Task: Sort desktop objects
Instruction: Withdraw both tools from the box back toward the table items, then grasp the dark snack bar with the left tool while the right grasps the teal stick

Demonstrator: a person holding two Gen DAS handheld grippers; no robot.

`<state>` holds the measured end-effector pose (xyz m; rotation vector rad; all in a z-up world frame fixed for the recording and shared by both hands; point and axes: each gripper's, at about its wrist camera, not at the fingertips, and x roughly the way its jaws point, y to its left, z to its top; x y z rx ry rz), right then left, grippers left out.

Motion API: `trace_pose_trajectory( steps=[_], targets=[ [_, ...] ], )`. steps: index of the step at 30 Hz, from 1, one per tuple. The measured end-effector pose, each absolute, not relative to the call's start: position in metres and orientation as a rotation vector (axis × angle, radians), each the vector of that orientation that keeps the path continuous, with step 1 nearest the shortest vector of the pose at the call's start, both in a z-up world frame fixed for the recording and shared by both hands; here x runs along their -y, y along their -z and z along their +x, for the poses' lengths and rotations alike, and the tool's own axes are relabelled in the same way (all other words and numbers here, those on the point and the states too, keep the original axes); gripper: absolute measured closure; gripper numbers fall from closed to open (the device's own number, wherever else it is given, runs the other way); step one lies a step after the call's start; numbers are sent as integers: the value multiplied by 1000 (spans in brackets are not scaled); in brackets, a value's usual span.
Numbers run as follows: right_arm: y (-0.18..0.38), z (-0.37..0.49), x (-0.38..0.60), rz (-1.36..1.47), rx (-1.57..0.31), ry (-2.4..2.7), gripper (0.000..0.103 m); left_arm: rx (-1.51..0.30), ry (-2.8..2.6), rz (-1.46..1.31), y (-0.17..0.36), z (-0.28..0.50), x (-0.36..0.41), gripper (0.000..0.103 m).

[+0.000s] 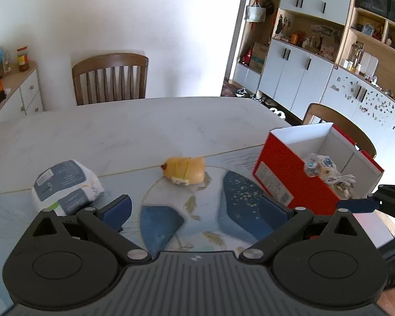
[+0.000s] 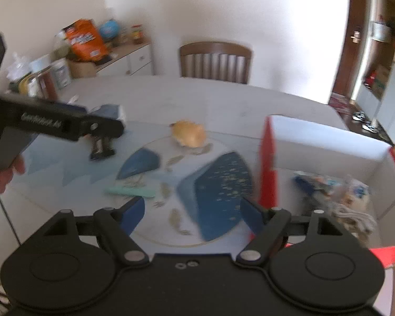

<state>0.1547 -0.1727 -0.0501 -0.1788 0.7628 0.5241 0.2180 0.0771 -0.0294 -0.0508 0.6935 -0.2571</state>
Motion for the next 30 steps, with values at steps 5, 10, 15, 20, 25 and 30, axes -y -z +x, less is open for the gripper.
trace_pose_trajectory(
  steps=[5, 10, 15, 20, 25, 30],
  targets=[
    [59, 150, 151, -201, -765, -582, 14, -713, 211, -65, 38, 220, -95, 0],
    [70, 152, 130, -179, -752, -587, 11, -738, 152, -78, 53, 226, -118, 0],
    [86, 155, 111, -179, -726, -570, 10, -784, 90, -99, 71, 238, -139, 0],
    [102, 157, 92, -170, -728, -545, 10, -803, 27, -87, 86, 246, -151, 0],
    [116, 159, 74, -184, -726, -549, 10, -834, 6, -98, 100, 250, -159, 0],
    [132, 165, 59, -186, -731, -536, 9, -851, -11, -92, 110, 256, -162, 0]
  ],
)
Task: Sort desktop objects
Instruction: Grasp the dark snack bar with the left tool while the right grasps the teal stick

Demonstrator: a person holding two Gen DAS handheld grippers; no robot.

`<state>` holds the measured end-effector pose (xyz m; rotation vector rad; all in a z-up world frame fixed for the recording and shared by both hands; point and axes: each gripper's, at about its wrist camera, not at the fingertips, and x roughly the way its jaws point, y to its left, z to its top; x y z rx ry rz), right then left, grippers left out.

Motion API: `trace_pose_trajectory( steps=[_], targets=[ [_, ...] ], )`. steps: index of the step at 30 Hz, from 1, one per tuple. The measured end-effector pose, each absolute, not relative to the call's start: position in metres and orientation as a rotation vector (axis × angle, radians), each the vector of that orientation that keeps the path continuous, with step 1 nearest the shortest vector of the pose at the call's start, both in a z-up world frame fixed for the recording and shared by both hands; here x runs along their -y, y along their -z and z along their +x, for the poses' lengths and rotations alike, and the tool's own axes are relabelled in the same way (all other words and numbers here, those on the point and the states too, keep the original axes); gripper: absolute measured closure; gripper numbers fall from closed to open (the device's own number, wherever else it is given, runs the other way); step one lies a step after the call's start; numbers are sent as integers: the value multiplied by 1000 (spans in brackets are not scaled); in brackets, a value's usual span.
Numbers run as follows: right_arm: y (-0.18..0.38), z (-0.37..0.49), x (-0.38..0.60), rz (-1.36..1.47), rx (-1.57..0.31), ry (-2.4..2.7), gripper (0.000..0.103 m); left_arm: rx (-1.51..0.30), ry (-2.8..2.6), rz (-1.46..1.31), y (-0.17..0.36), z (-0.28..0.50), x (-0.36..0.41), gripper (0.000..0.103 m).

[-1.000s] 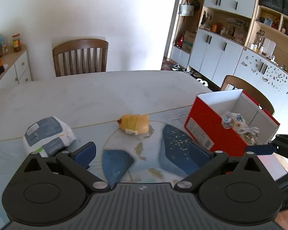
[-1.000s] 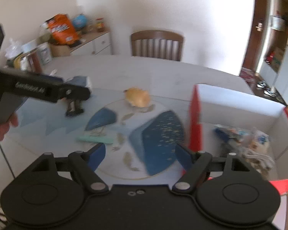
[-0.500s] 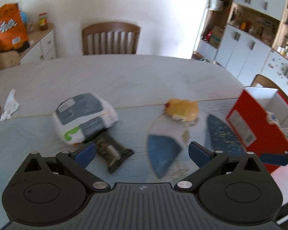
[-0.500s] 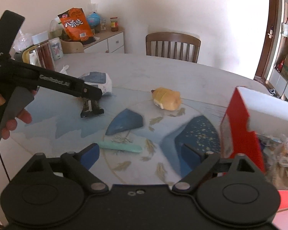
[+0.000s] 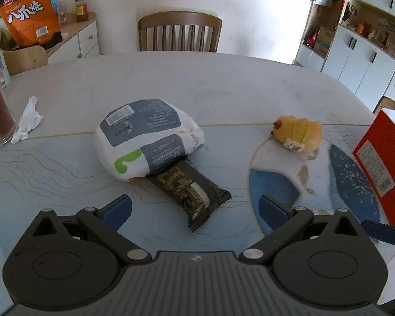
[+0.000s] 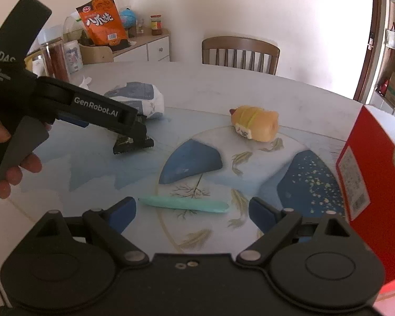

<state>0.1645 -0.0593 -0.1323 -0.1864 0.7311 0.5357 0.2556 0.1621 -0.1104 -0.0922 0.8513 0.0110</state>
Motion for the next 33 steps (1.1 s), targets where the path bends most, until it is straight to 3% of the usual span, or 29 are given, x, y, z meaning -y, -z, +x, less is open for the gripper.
trace_pose_trajectory(
  steps=[33],
  targets=[
    [170, 181, 29, -169, -723, -475, 0, -893, -84, -129, 133, 282, -161, 0]
  ],
)
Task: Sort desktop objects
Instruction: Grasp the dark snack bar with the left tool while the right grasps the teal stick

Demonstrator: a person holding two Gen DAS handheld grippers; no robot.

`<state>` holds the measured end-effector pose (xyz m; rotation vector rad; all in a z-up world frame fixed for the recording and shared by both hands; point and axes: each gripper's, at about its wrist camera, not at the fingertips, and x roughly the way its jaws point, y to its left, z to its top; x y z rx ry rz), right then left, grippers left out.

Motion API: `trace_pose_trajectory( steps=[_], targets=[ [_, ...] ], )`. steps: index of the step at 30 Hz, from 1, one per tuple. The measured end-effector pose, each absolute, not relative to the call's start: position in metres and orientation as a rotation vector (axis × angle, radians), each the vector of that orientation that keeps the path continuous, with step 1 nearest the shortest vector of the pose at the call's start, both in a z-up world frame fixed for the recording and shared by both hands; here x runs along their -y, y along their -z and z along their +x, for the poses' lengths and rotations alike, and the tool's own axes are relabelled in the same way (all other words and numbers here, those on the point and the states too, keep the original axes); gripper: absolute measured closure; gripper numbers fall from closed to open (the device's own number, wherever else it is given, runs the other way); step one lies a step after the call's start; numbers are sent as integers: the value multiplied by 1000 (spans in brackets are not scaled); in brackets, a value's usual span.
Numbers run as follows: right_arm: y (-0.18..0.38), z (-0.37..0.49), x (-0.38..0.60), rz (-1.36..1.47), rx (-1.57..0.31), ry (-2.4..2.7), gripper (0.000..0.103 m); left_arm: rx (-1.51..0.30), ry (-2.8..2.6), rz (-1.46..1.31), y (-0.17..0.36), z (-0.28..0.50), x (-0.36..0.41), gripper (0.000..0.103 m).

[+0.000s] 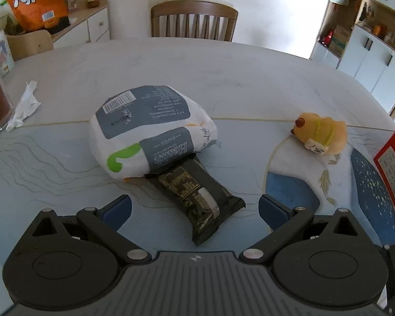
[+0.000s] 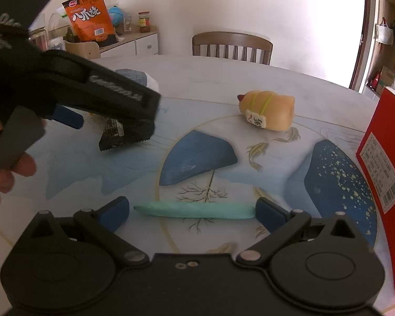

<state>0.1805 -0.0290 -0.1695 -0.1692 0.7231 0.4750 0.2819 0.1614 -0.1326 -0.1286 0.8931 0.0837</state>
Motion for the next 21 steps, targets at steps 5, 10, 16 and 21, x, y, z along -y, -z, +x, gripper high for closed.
trace_pose_trajectory(
  steps=[5, 10, 16, 21],
  targets=[
    [170, 181, 29, -171, -724, -482, 0, -901, -154, -175, 136, 292, -163, 0],
    [170, 182, 29, -173, -726, -490, 0, -901, -190, -201, 138, 296, -165, 1],
    [169, 181, 30, -177, -718, -502, 5, -893, -190, -221, 138, 296, -165, 10],
    [170, 181, 32, -179, -716, -507, 5, -878, -190, -220, 136, 294, -166, 26]
  ],
)
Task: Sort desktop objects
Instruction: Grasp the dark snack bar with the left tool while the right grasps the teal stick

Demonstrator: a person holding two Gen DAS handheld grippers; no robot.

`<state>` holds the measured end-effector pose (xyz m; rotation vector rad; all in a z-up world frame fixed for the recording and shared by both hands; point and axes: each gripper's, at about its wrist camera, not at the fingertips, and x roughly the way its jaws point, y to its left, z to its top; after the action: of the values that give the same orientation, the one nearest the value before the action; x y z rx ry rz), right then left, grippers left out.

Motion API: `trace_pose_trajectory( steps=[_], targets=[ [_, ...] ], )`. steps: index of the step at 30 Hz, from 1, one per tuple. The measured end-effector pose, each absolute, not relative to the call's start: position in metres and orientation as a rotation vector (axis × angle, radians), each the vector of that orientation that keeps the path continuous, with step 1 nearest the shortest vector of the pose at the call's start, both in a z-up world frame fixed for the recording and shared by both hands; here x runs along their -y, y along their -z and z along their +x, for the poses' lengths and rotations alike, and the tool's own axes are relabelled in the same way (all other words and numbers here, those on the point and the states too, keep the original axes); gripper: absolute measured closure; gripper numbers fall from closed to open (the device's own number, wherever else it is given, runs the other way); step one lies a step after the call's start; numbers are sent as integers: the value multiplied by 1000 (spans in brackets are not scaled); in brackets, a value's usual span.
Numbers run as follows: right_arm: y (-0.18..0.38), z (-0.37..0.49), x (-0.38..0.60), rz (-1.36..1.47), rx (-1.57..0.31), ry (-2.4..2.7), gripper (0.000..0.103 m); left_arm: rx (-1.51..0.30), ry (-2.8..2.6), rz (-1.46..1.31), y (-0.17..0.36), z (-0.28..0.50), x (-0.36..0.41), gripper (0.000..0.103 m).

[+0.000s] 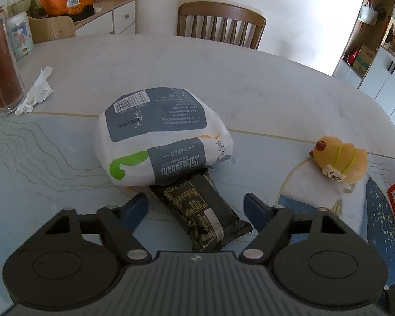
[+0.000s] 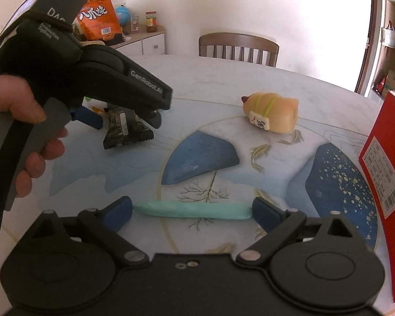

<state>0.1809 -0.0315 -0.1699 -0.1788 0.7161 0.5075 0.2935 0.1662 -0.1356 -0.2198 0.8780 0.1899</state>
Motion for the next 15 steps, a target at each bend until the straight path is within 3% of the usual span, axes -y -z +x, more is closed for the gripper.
trace_pose_trajectory(
  steps=[5, 15],
  targets=[
    [170, 180, 34, -185, -718, -516, 5, -869, -181, -223, 133, 292, -167, 44],
    [168, 176, 48, -201, -730, -505, 5, -886, -133, -247, 128, 285, -165, 64]
  ],
)
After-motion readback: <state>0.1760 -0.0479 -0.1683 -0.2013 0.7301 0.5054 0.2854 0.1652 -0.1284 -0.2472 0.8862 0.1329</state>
